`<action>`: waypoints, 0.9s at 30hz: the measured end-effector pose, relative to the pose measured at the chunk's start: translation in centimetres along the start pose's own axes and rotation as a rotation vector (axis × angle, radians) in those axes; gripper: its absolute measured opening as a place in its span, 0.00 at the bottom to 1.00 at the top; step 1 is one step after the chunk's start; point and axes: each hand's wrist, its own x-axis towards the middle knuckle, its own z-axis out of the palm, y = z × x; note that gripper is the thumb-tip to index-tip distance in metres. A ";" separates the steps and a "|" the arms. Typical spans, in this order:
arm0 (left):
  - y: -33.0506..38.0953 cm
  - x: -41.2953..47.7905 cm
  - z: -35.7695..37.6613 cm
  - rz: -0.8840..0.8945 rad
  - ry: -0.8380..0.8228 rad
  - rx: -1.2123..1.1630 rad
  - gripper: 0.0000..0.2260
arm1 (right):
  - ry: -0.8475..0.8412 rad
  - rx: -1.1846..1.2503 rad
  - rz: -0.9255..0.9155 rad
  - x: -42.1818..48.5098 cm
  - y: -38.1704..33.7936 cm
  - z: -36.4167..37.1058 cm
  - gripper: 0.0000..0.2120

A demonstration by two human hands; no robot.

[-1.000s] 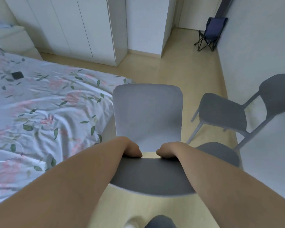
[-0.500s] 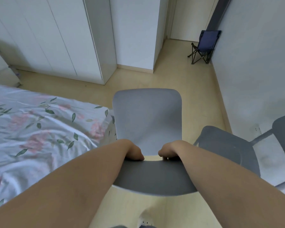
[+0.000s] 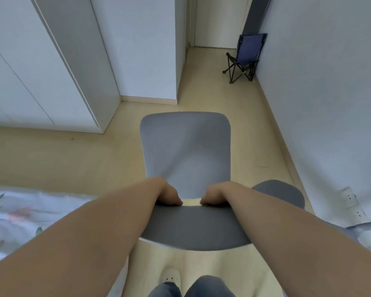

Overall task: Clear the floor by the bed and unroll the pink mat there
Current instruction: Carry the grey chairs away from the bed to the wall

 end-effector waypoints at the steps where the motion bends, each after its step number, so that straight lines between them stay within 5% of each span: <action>1: 0.0 0.9 -1.9 0.017 -0.008 0.008 0.23 | -0.004 -0.008 0.001 1.0 0.3 -1.7 0.09; 6: 0.2 7.6 -13.3 0.043 -0.004 0.107 0.22 | 0.007 0.083 0.048 7.8 3.5 -11.4 0.19; 27: 4.7 34.7 -59.0 0.147 -0.024 0.186 0.21 | -0.014 0.081 0.122 34.9 19.6 -52.7 0.19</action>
